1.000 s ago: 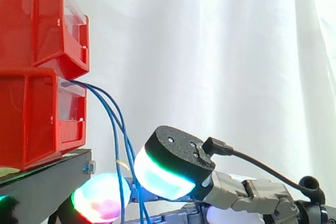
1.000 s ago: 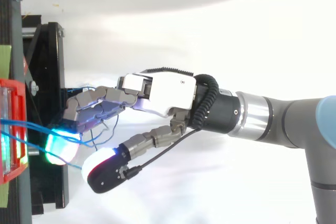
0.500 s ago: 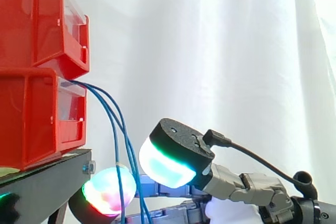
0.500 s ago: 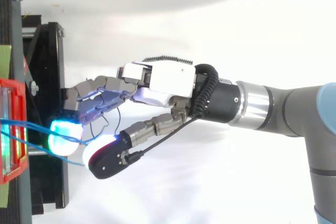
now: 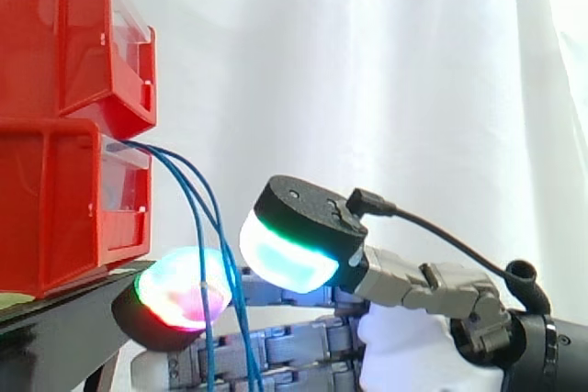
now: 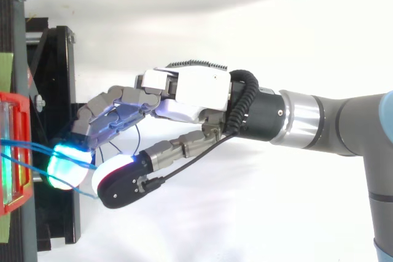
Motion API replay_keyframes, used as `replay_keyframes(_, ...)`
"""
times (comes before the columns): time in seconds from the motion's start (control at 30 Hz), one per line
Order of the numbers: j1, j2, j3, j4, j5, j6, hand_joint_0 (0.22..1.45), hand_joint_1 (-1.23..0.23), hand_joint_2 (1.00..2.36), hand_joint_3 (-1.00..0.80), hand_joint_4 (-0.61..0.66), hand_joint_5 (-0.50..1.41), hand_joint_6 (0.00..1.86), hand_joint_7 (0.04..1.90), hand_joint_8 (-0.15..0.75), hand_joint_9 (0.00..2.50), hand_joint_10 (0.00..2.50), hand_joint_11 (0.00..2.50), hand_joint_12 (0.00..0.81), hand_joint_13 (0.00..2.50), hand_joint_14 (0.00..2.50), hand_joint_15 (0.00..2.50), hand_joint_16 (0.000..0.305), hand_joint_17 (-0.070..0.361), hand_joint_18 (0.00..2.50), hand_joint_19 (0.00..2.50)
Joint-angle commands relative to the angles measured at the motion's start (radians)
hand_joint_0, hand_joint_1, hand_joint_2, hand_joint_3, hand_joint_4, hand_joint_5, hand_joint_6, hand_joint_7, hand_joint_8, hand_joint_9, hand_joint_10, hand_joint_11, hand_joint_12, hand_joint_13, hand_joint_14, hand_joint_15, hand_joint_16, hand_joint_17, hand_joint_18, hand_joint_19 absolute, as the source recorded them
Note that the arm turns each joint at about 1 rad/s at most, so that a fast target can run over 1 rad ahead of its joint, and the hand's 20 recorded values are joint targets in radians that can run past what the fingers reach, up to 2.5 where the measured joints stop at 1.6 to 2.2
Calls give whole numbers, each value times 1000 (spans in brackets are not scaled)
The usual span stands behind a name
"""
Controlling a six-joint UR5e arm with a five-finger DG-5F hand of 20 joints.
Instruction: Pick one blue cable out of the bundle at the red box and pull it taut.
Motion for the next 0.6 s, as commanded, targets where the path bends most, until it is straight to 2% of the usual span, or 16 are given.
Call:
replay_keyframes(0.0, -2, 8, 1, -1, -3, 0, 609, -716, 1018, -227, 95, -178, 908, 576, 331, 644, 3, 214, 355, 745, 8, 278, 45, 101, 568, 344)
replay_keyframes(0.57, -5, 9, 0, -10, -5, 3, 649, -758, 1021, -145, -5, -181, 962, 529, 332, 646, 3, 250, 351, 760, 8, 287, 47, 106, 605, 346)
